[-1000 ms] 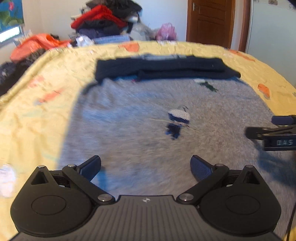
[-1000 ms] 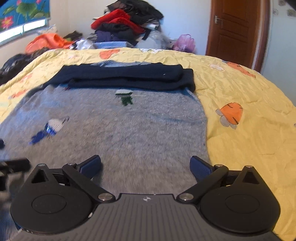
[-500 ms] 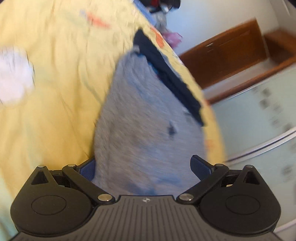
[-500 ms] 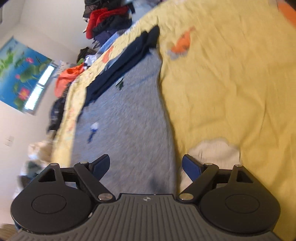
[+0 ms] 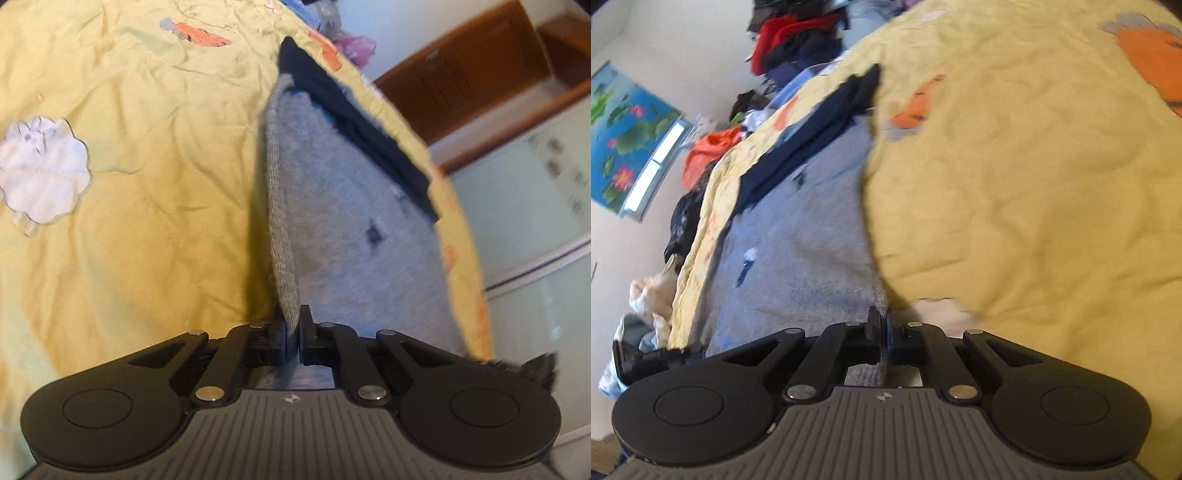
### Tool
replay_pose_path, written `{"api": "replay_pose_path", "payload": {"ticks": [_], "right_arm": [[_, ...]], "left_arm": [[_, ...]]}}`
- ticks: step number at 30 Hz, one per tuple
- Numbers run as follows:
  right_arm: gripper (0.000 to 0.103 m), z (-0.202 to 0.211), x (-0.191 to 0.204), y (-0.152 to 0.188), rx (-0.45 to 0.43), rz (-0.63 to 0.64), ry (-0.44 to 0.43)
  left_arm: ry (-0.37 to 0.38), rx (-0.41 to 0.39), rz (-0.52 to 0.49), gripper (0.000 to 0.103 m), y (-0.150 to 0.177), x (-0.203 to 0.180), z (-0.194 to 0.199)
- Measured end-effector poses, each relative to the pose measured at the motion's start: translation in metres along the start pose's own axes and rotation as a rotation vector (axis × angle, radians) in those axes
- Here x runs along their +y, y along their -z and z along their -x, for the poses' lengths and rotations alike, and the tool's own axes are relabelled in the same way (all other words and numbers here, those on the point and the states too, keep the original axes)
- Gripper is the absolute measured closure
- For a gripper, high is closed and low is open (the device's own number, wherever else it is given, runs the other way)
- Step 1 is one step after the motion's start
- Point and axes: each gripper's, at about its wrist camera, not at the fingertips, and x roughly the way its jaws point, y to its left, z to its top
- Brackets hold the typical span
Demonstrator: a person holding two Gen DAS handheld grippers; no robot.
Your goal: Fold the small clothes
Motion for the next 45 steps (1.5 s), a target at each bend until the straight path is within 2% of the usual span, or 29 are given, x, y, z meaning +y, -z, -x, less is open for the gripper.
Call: {"api": "replay_pose_path", "payload": {"ticks": [1,4,5,7,8,9,11,14,15,16,17,18,19,21,24,26,29,31,32,34,35,37,40,42,44,45], "right_arm": [[0.094,-0.004,-0.004,0.002,0.017,-0.008,-0.002],[0.093,-0.016,0.001,0.012,0.061,0.004,-0.033],[0.089,-0.016,0.002,0.015,0.070,-0.001,-0.046],[0.071,-0.014,0.004,0.020,0.070,-0.013,-0.091],[0.053,-0.011,0.004,0.023,0.072,-0.022,-0.127],[0.039,-0.009,0.005,0.025,0.080,-0.028,-0.160],[0.031,-0.008,0.008,0.032,0.112,-0.034,-0.204],[0.031,-0.013,0.009,0.040,0.150,-0.070,-0.265],[0.038,-0.014,0.009,0.040,0.150,-0.080,-0.274],[0.047,-0.015,0.008,0.039,0.154,-0.089,-0.266],[0.073,-0.018,0.007,0.039,0.164,-0.087,-0.240],[0.092,-0.021,0.008,0.038,0.182,-0.077,-0.200],[0.091,-0.022,0.006,0.040,0.190,-0.074,-0.187],[0.091,-0.016,0.009,0.039,0.176,-0.052,-0.177],[0.092,0.014,0.021,0.031,0.105,0.007,-0.195],[0.093,0.023,0.018,0.029,0.108,0.036,-0.139],[0.093,0.008,-0.002,0.037,0.174,-0.004,-0.074],[0.092,0.005,-0.002,0.041,0.172,-0.022,-0.117],[0.084,0.008,0.000,0.041,0.165,-0.020,-0.129],[0.056,0.011,0.004,0.039,0.167,-0.023,-0.128],[0.035,0.017,0.005,0.034,0.147,-0.013,-0.124],[0.032,0.027,0.011,0.018,0.069,0.016,-0.101],[0.032,0.023,0.026,-0.021,-0.042,0.061,-0.063],[0.032,0.003,0.031,-0.054,-0.095,0.074,-0.050],[0.032,-0.026,0.033,-0.086,-0.137,0.064,-0.031],[0.034,-0.044,0.035,-0.101,-0.140,0.072,-0.015]], "left_arm": [[-0.033,0.005,-0.001,0.097,-0.002,0.005,-0.002],[0.001,0.023,0.048,0.097,-0.005,0.021,0.006],[0.020,0.044,0.060,0.097,-0.004,0.023,0.008],[0.070,0.110,0.063,0.095,0.005,0.024,0.006],[0.088,0.150,0.067,0.093,0.010,0.023,0.003],[0.107,0.173,0.066,0.093,0.016,0.021,-0.001],[0.150,0.192,0.093,0.093,0.027,0.023,-0.003],[0.190,0.191,0.152,0.093,0.034,0.031,-0.003],[0.192,0.188,0.162,0.093,0.034,0.033,-0.002],[0.189,0.186,0.163,0.093,0.033,0.034,-0.002],[0.179,0.184,0.150,0.093,0.032,0.033,0.001],[0.157,0.174,0.126,0.094,0.031,0.031,0.005],[0.132,0.162,0.099,0.096,0.028,0.028,0.010],[0.136,0.126,0.065,0.097,0.022,0.022,0.025],[0.132,0.074,-0.005,0.097,0.015,0.012,0.049],[0.106,0.099,-0.018,0.097,0.017,0.014,0.046],[0.026,0.134,-0.006,0.097,0.024,0.026,0.031],[0.030,0.124,0.010,0.097,0.027,0.032,0.035],[0.032,0.111,0.010,0.097,0.026,0.033,0.040],[0.024,0.093,-0.030,0.097,0.021,0.030,0.056],[0.009,0.075,-0.047,0.097,0.016,0.029,0.066],[-0.073,0.038,-0.123,0.096,0.003,0.017,0.078],[-0.151,-0.054,-0.224,0.086,-0.018,-0.011,0.072],[-0.163,-0.095,-0.268,0.062,-0.025,-0.030,0.048],[-0.208,-0.126,-0.317,0.050,-0.023,-0.049,0.016],[-0.224,-0.135,-0.357,0.050,-0.020,-0.058,0.001]]}}
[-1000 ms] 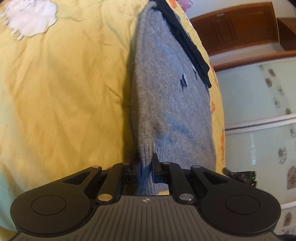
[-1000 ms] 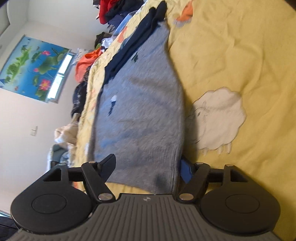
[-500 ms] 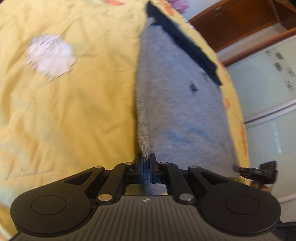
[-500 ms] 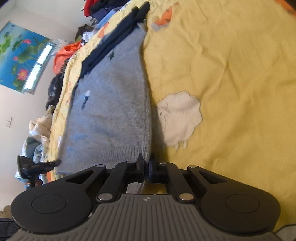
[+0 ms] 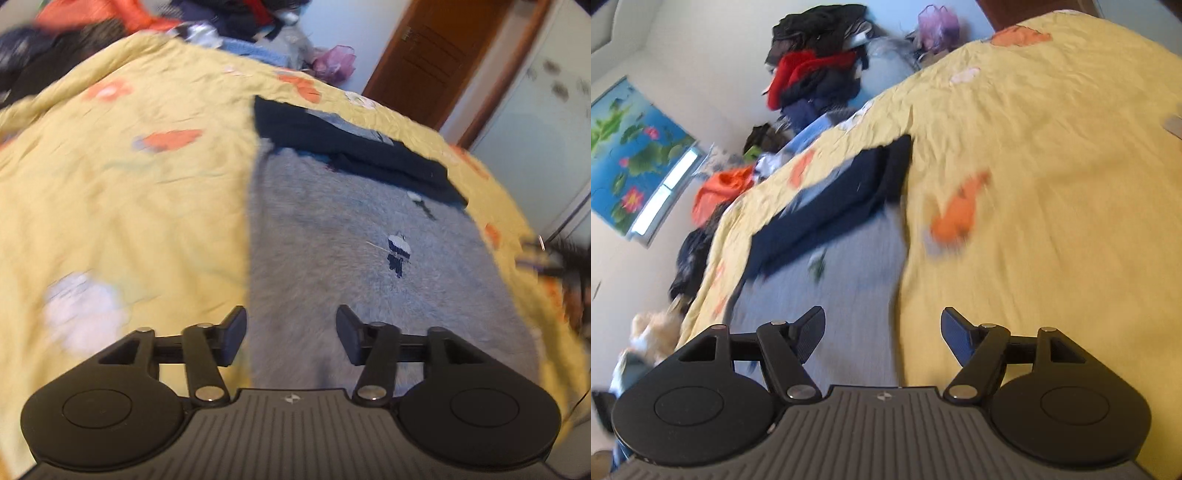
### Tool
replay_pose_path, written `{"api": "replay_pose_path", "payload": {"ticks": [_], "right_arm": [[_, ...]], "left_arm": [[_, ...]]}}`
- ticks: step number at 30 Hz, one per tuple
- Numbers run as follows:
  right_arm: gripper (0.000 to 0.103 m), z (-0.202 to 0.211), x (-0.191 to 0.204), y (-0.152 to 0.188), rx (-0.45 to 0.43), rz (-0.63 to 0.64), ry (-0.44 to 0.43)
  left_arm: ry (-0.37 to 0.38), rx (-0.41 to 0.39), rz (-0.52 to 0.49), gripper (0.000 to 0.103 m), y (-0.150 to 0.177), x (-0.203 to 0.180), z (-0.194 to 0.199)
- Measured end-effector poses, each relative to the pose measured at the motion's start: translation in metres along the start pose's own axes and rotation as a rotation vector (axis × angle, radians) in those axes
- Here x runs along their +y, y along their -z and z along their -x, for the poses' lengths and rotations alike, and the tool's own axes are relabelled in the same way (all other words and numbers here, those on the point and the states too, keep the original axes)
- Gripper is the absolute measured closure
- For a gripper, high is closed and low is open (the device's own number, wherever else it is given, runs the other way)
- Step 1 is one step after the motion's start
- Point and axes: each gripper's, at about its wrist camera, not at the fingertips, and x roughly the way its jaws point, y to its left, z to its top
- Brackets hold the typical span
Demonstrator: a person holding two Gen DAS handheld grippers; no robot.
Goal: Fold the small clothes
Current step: 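Open both grippers and lift them off the sweater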
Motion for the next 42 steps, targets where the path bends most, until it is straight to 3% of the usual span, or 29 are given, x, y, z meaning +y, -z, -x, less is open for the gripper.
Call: {"api": "replay_pose_path", "payload": {"ticks": [3,5,7,8,10,14,16,18,19,22,24,26,28,30,32,35,37,39,42], "right_arm": [[0.043,-0.053,0.009,-0.030,-0.022,0.066,0.121],[0.046,-0.082,0.015,-0.041,0.003,0.109,0.133],[0.050,-0.105,0.017,-0.046,0.056,0.098,0.109],[0.056,-0.111,0.021,-0.045,0.057,0.104,0.103],[0.088,-0.120,0.025,-0.046,0.091,0.116,0.092],[0.092,-0.114,0.034,-0.044,0.082,0.230,0.163],[0.093,-0.102,0.018,-0.055,0.044,0.183,0.194],[0.093,-0.100,0.002,-0.057,0.055,0.115,0.169],[0.093,-0.100,0.004,-0.053,0.054,0.141,0.170],[0.088,-0.103,0.014,-0.046,0.060,0.164,0.179],[0.069,-0.095,0.022,-0.043,0.029,0.159,0.189],[0.059,-0.079,0.038,-0.034,-0.067,0.180,0.223],[0.059,-0.071,0.059,-0.019,-0.110,0.233,0.185],[0.058,-0.074,0.082,0.001,-0.098,0.309,0.156],[0.057,-0.086,0.101,0.024,-0.061,0.402,0.152],[0.055,-0.111,0.111,0.056,0.000,0.508,0.240],[0.048,-0.110,0.110,0.074,-0.067,0.622,0.286],[0.028,-0.103,0.100,0.081,-0.114,0.621,0.317],[0.022,-0.100,0.096,0.081,-0.125,0.611,0.318]], "left_arm": [[-0.002,-0.049,-0.095,0.050,0.009,-0.031,-0.023],[0.045,-0.079,-0.109,0.050,0.016,-0.044,-0.030],[0.079,-0.045,-0.114,0.050,0.022,-0.049,-0.039],[0.082,-0.030,-0.116,0.050,0.025,-0.049,-0.043],[0.075,-0.058,-0.149,0.047,0.033,-0.050,-0.044],[0.082,-0.067,-0.191,0.041,0.037,-0.050,-0.044],[0.078,-0.074,-0.225,0.035,0.040,-0.054,-0.044],[0.076,-0.075,-0.254,0.027,0.043,-0.058,-0.046],[0.072,-0.074,-0.266,0.025,0.043,-0.060,-0.047],[0.069,-0.062,-0.255,0.023,0.039,-0.062,-0.046],[0.083,-0.062,-0.201,0.023,0.035,-0.057,-0.040],[0.087,-0.097,-0.148,0.023,0.032,-0.052,-0.031],[0.089,-0.119,-0.114,0.023,0.030,-0.052,-0.028],[0.092,-0.117,-0.101,0.023,0.029,-0.058,-0.037],[0.055,-0.096,-0.117,0.023,0.030,-0.070,-0.050],[-0.049,-0.107,-0.218,0.023,0.040,-0.085,-0.061],[-0.087,-0.116,-0.300,0.023,0.049,-0.091,-0.061],[-0.084,-0.133,-0.310,0.023,0.055,-0.088,-0.058],[-0.077,-0.134,-0.307,0.023,0.054,-0.084,-0.056]]}}
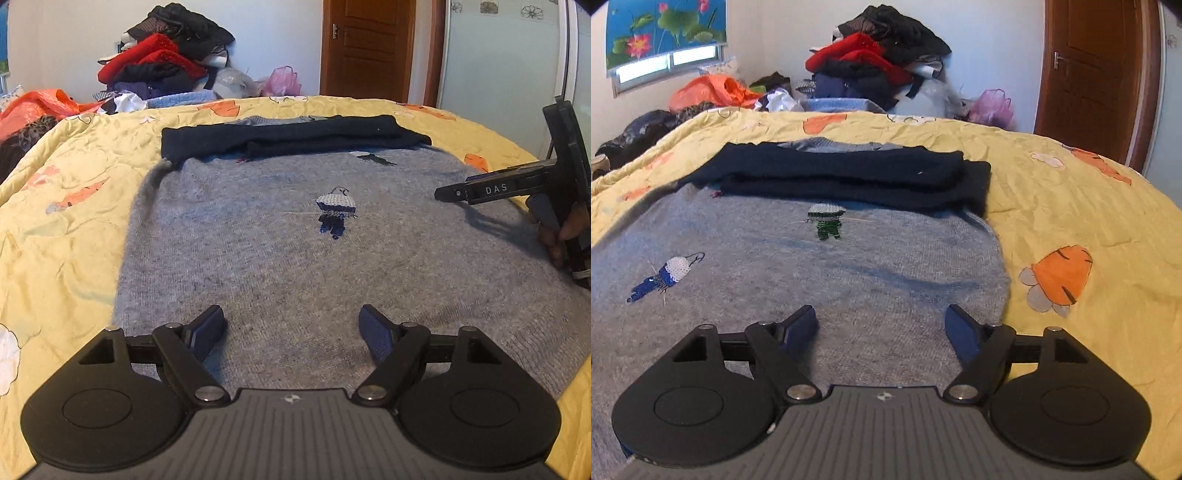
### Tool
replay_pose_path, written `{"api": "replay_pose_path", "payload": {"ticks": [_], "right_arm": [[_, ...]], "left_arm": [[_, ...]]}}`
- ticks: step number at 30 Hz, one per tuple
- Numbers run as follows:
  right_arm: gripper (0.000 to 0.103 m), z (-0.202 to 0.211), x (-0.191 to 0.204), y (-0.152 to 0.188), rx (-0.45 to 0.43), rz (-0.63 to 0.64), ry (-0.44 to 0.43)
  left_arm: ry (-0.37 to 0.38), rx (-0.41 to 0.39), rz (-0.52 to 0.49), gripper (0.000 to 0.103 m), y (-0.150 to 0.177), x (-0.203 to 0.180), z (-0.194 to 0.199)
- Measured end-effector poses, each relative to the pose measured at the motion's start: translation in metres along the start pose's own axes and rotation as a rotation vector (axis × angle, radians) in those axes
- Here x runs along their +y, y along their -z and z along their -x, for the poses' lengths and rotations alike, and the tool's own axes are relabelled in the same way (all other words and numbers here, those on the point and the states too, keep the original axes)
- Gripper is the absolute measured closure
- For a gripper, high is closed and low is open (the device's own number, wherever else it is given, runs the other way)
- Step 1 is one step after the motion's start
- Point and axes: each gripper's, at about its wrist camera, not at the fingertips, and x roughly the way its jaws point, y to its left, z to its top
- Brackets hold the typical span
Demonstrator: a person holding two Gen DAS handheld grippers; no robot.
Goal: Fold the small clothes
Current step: 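Open both grippers and lift them off the sweater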
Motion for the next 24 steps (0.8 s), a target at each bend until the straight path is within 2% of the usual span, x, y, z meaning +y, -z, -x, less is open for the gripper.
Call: {"api": "replay_pose_path", "payload": {"ticks": [3,6,9,10,12,17,19,22,24], "right_arm": [[0.013,-0.003,-0.001,0.001,0.003,-0.011,0.017],[0.005,-0.004,-0.001,0.003,0.010,-0.010,0.004],[0.002,-0.003,0.002,0.004,0.015,-0.001,0.007],[0.002,-0.003,0.001,0.004,0.016,-0.004,0.003],[0.001,-0.003,0.001,0.004,0.017,-0.003,0.000],[0.001,-0.003,0.002,0.004,0.019,0.000,0.001],[0.001,-0.003,0.002,0.004,0.019,0.000,0.001],[0.001,-0.003,0.002,0.004,0.019,0.001,0.002],[0.001,-0.003,0.001,0.004,0.019,-0.001,-0.001]], "left_arm": [[-0.015,0.014,0.013,0.022,-0.002,-0.001,0.006],[-0.013,-0.010,0.085,0.022,0.000,0.004,0.022],[-0.028,-0.015,0.126,0.021,0.004,0.009,0.029],[-0.045,0.014,0.131,0.021,0.008,0.011,0.025],[-0.099,0.003,0.105,0.021,0.016,0.008,0.025],[-0.037,-0.015,0.182,0.020,0.016,0.015,0.042],[-0.045,0.027,0.182,0.020,0.018,0.018,0.035],[-0.087,0.026,0.119,0.017,0.020,0.012,0.031],[-0.081,0.030,0.141,0.017,0.017,0.013,0.033]]}}
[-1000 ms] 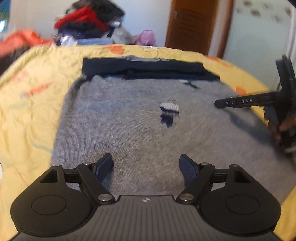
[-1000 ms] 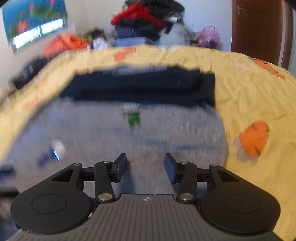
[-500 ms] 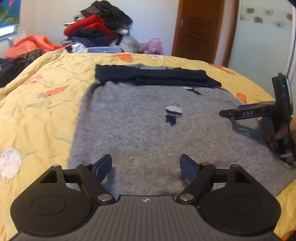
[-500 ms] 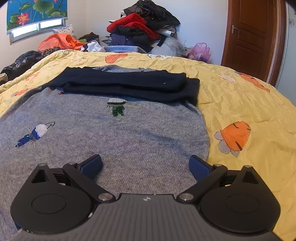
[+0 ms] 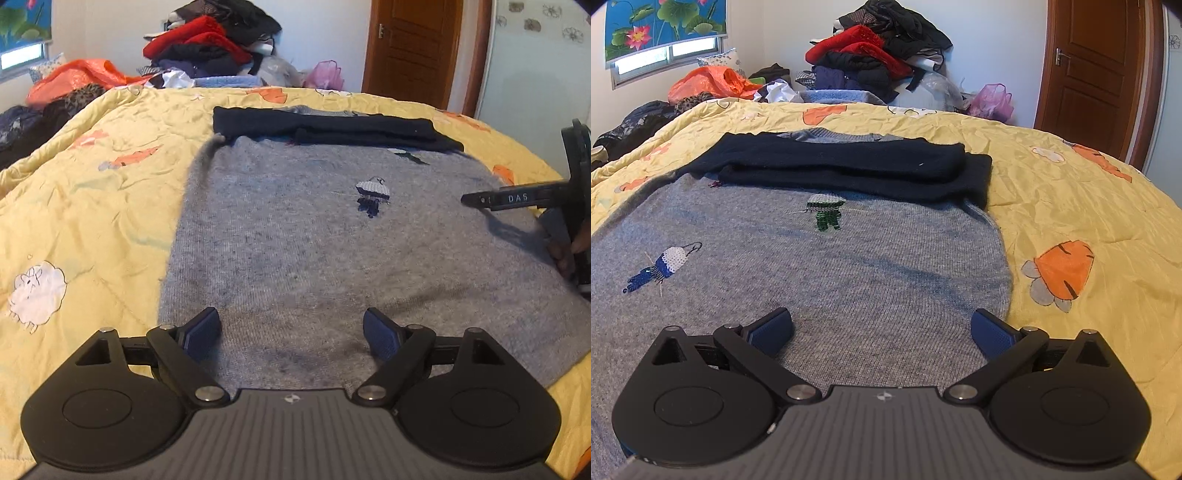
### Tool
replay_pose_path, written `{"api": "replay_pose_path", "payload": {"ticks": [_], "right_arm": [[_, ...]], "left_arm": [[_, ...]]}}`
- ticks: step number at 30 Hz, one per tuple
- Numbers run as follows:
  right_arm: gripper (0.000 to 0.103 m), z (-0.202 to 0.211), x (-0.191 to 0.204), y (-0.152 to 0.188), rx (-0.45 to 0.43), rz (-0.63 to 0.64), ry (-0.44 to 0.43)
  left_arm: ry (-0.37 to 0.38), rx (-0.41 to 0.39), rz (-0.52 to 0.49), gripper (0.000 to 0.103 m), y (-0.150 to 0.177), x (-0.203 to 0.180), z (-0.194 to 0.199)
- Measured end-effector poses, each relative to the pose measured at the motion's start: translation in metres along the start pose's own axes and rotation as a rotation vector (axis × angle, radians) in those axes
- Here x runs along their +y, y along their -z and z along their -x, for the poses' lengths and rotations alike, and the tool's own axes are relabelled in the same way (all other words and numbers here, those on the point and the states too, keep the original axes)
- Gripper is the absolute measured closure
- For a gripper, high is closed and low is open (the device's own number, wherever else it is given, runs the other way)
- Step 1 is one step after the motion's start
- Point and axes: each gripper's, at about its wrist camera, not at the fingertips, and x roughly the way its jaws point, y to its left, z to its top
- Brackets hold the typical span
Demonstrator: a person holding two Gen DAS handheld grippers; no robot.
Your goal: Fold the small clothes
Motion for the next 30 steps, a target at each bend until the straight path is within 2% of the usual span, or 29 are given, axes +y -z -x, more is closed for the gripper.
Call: {"api": "replay_pose_path", "payload": {"ticks": [7,10,12,14,17,19,22,24,28,30], "right_arm": [[0.000,0.001,0.001,0.000,0.000,-0.001,-0.002],[0.001,0.002,0.001,0.000,0.000,-0.002,-0.005],[0.006,0.008,0.000,-0.001,-0.002,-0.010,-0.005],[0.007,0.023,-0.002,-0.004,0.000,-0.034,-0.015],[0.005,0.062,-0.017,-0.006,-0.021,-0.143,-0.118],[0.004,0.087,-0.034,-0.003,-0.016,-0.273,-0.208],[0.003,0.112,-0.063,0.010,0.038,-0.456,-0.319],[0.003,0.124,-0.080,0.024,0.078,-0.536,-0.336],[0.004,0.137,-0.103,0.057,0.159,-0.628,-0.310],[0.004,0.137,-0.109,0.073,0.207,-0.682,-0.313]], "left_arm": [[-0.009,-0.062,0.151,0.017,0.003,0.027,0.037],[-0.006,-0.054,0.211,0.017,0.004,0.046,0.043],[0.005,-0.040,0.243,0.017,0.003,0.056,0.044],[0.044,-0.025,0.269,0.017,-0.001,0.065,0.043],[0.167,0.016,0.323,0.017,-0.007,0.075,0.037],[0.263,0.046,0.377,0.017,-0.009,0.084,0.029],[0.314,0.103,0.461,0.017,-0.008,0.099,0.014],[0.324,0.111,0.500,0.017,-0.007,0.109,0.012],[0.328,0.122,0.571,0.017,-0.005,0.128,0.019],[0.371,0.164,0.625,0.017,0.002,0.136,0.016]]}}
